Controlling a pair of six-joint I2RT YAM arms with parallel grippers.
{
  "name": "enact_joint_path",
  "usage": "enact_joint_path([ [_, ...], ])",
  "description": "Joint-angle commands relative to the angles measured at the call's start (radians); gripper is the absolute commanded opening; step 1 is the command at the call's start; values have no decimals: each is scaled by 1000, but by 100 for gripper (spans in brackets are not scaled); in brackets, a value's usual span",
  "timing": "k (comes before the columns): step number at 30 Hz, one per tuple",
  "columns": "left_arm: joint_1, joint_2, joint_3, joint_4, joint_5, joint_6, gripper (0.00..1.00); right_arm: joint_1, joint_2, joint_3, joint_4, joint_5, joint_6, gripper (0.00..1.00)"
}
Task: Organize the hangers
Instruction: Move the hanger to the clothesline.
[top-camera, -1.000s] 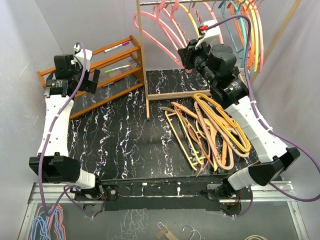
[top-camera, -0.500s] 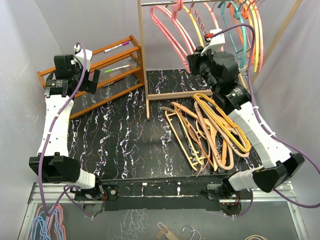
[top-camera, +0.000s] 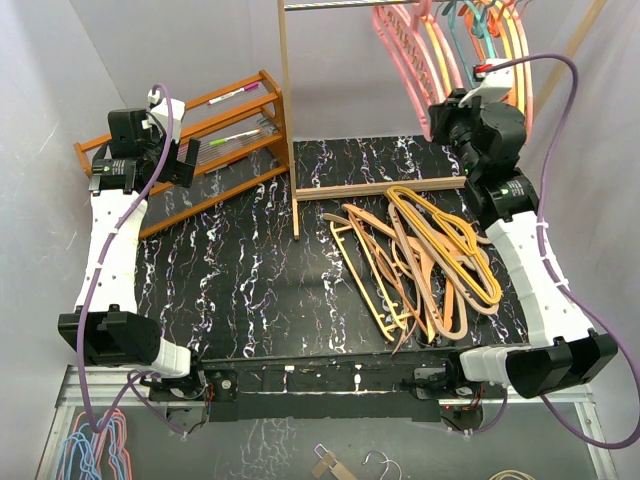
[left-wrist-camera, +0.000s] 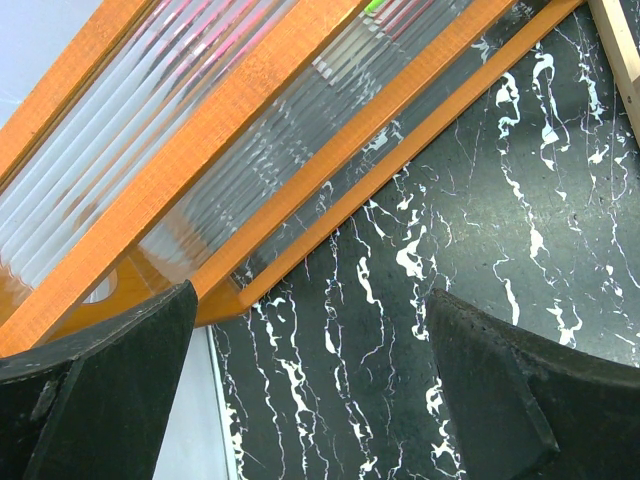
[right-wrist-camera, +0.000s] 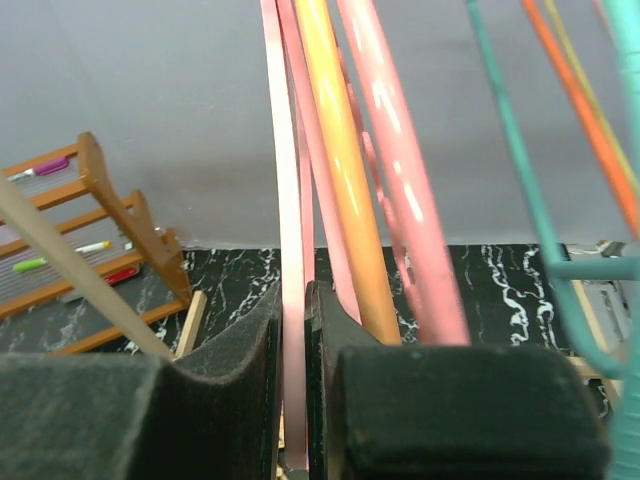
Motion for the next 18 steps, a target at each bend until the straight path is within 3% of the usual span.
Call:
enact_joint_path([
  [1,7,-23,-3,0,-3,0,97,-84,-43,-2,15,9,33,8],
  [12,7,-9,-18,-10,7,12,97,-185,-52,28,-12,44,54,8],
  [16,8,28,-22,-77,94,38,97,-210,-58,29,-17,24,63,8],
  [17,7,39,-24,-100,137,45,97,-214,-62,31,-20,7,65,10],
  [18,7,52,-27,-124,204,58,97,-216,-66,33,-26,-21,65,23],
])
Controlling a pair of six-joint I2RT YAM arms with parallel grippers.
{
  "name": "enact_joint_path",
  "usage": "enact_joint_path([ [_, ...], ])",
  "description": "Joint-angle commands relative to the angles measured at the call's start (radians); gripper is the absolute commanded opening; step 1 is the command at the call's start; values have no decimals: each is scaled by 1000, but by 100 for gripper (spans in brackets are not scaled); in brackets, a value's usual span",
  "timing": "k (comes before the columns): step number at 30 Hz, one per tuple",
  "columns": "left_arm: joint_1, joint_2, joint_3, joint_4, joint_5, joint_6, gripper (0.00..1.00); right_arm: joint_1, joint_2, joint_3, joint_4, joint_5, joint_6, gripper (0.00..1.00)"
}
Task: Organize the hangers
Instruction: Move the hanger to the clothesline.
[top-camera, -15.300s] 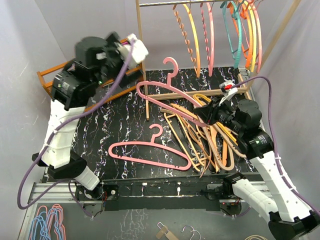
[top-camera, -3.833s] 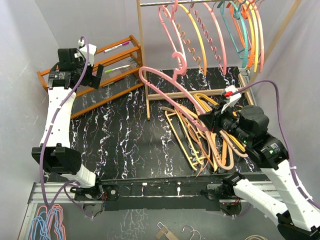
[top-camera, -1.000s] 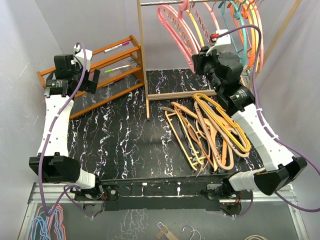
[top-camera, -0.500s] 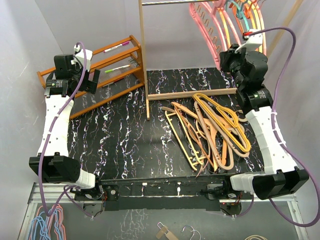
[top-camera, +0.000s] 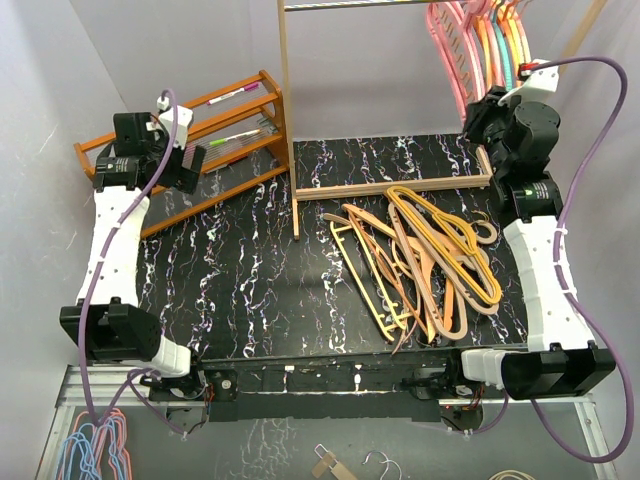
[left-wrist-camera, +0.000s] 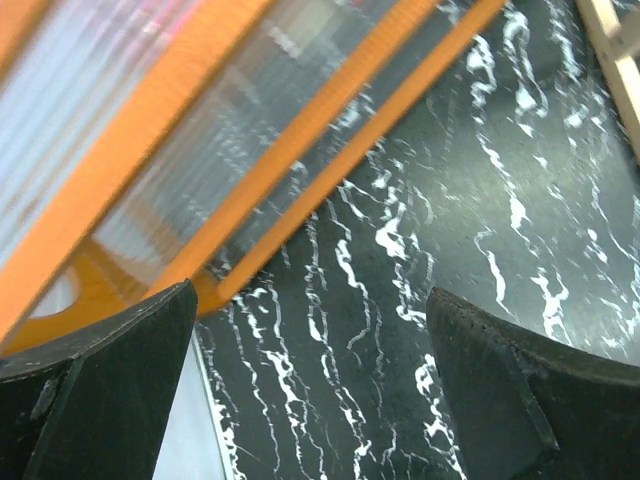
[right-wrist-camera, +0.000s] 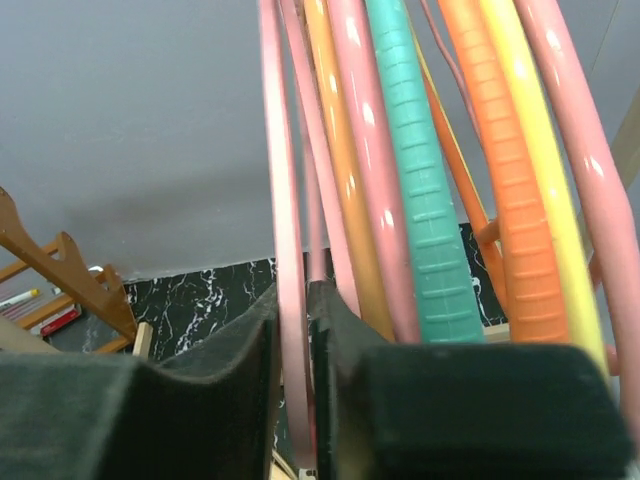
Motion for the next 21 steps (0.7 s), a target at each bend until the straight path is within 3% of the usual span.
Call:
enact_joint_path([
  [1,7,49,-17,-130,237,58,97,-24,-41,34,4,-47,27,43],
  [3,-14,68,-15,-203,392,121,97,-24,-71,16,1,-119,41,82],
  [4,-33,70,-23,-217,431,144,97,-24,-90,-5,-1,-155,45,96],
  [6,-134,69,-55,-210,417,191,97,-24,-143,-66,-20,-218,58,99],
  [10,-317,108,-90,-166,256,236,97,-23,-310,-225,-82,-301,107,99],
  [17,-390,201,-20,-156,391,236,97,-22,-493,-562,-218,-239,207,99],
  [21,-456,265,44,-194,366,269,97,-23,-420,-653,-152,-251,200,99],
])
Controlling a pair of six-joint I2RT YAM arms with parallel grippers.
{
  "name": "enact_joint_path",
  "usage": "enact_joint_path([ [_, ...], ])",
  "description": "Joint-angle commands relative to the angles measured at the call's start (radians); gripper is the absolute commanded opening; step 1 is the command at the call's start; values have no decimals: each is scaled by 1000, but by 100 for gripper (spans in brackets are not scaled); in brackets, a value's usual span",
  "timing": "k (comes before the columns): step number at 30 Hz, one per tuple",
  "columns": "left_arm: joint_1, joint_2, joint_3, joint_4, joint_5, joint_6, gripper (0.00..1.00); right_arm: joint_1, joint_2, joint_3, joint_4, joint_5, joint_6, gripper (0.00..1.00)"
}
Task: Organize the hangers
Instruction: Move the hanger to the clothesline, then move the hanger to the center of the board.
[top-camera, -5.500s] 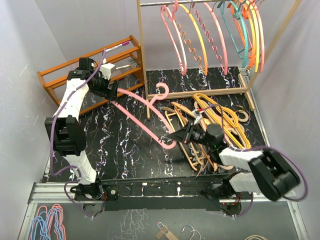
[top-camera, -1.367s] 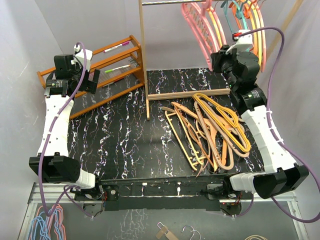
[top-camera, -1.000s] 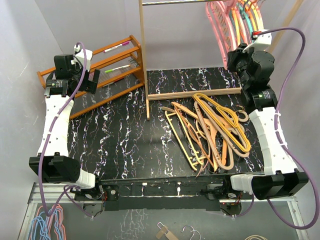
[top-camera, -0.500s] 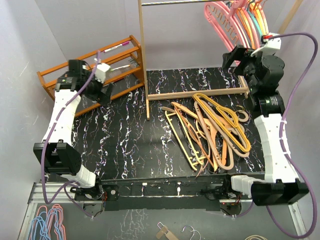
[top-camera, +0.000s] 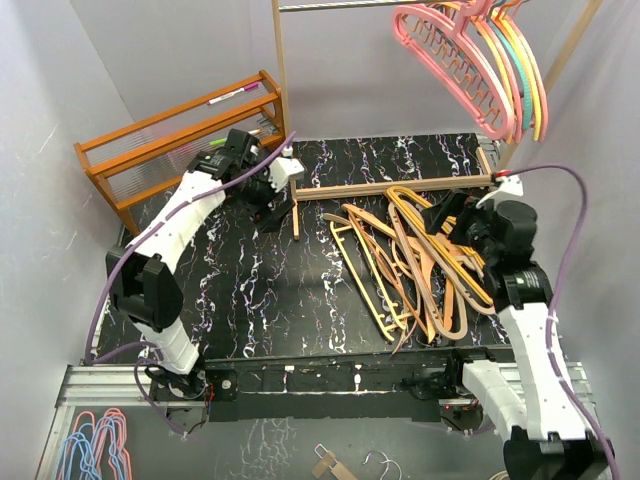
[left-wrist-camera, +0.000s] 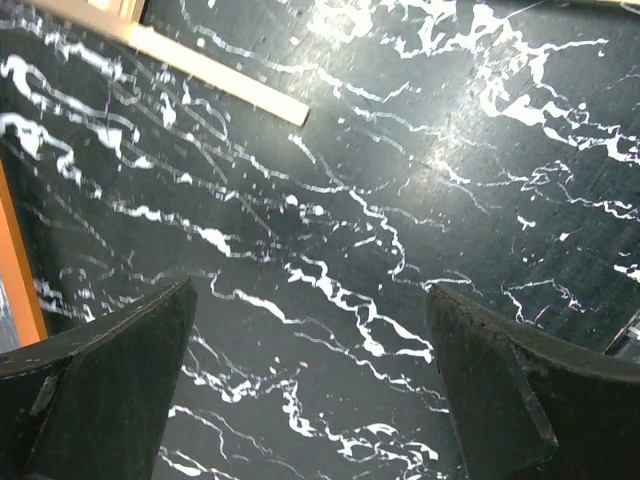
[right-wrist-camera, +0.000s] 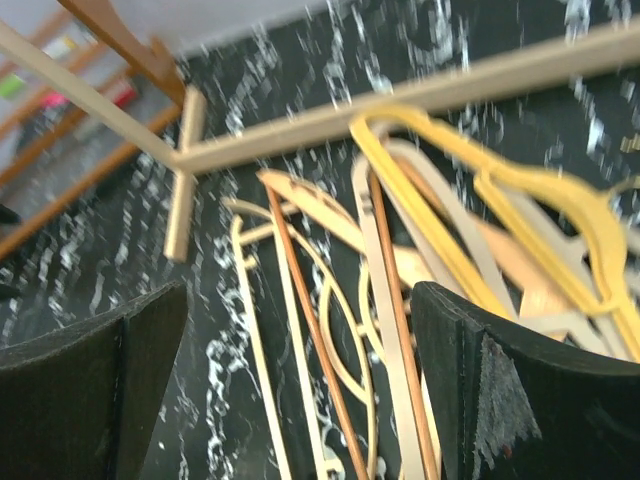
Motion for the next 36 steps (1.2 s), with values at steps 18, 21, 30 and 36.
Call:
enact_joint_path([
  [18,-66,-57,-139,77,2,34,97,31,494,-179,539,172,-111,100],
  [21,-65,-53,-147,81,-1,33,97,31,576,-115,506,127,-122,100],
  [30,-66,-46,-163,82,-8,37,97,31,765,-76,602,82,-109,100],
  [36,-65,-41,-165,66,-33,45,97,32,851,-88,628,-58,-63,99],
])
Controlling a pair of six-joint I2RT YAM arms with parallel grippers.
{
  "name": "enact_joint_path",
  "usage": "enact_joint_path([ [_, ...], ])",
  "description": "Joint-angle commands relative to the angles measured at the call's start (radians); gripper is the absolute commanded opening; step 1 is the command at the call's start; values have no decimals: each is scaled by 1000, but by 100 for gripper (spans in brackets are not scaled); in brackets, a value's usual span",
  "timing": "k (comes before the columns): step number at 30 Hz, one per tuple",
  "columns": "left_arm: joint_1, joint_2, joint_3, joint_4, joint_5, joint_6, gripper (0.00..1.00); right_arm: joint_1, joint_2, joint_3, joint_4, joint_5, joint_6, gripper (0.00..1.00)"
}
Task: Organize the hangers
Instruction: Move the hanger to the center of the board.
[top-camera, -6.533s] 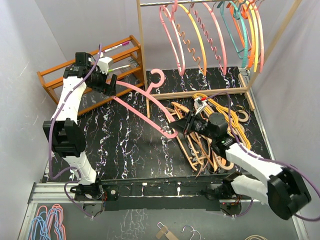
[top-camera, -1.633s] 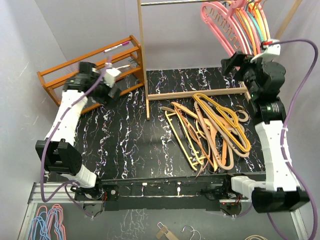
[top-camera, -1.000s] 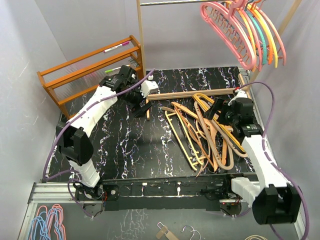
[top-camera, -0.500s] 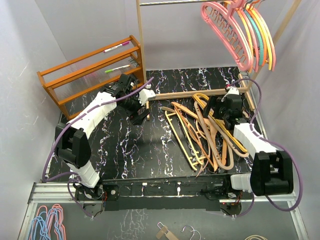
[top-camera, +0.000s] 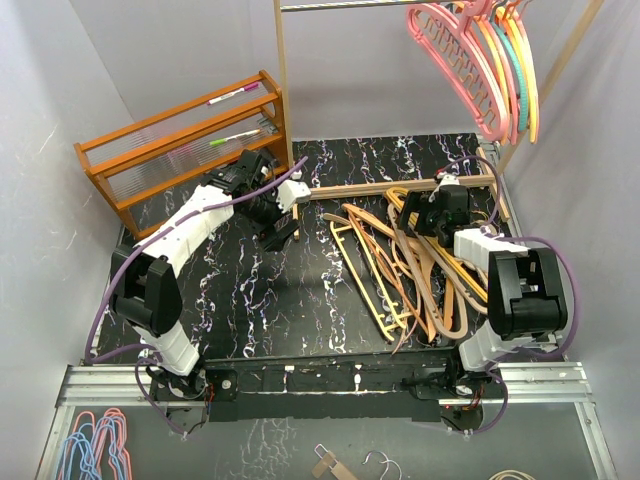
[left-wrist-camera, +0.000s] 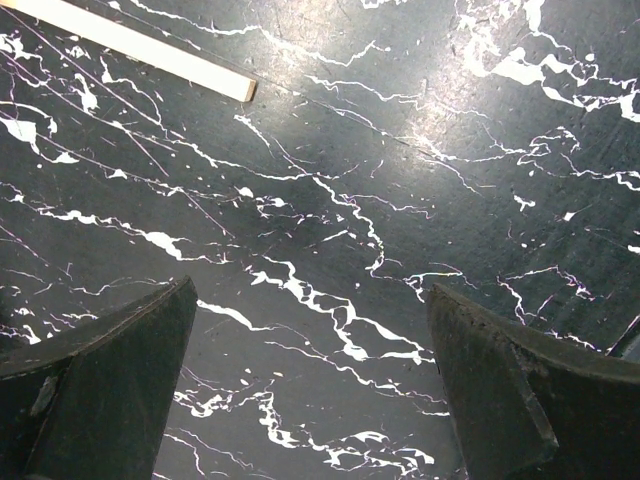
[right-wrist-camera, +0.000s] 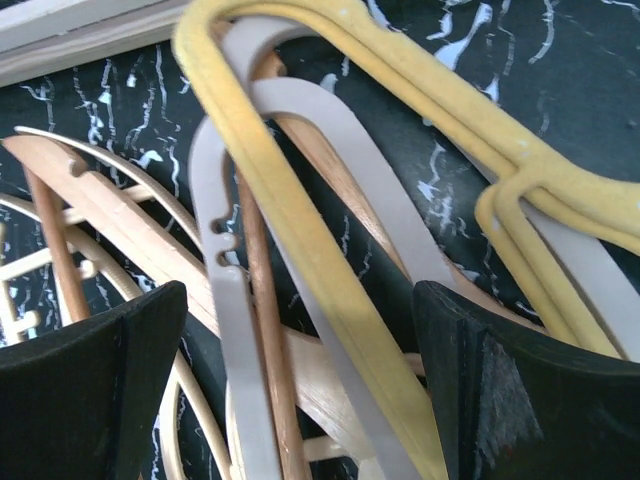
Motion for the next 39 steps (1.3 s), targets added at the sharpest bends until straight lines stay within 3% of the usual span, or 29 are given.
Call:
enact_joint_path([
  [1,3,-35,-12,-23,-15,20,97,5,27,12,93,-115,35,99],
  [5,4,-46,-29,-28,-45,38,97,41,10,-42,111,-219,59,98],
  [18,40,-45,-9,-91,-55,24,97,291,-31,-244,198,-304,164,98],
  [24,111,-11,120,-213,154,7,97,455,-79,-242,167,-297,174,98],
  [32,121,233,439,-550,369,65,97,596,-153,-197,170,-417,165,99],
  [35,122,302,539,-631,418,68,97,607,-254,-200,152,-409,149,99],
  [39,107,318,523,-632,420,70,97,610,-441,-220,156,-371,126,99],
])
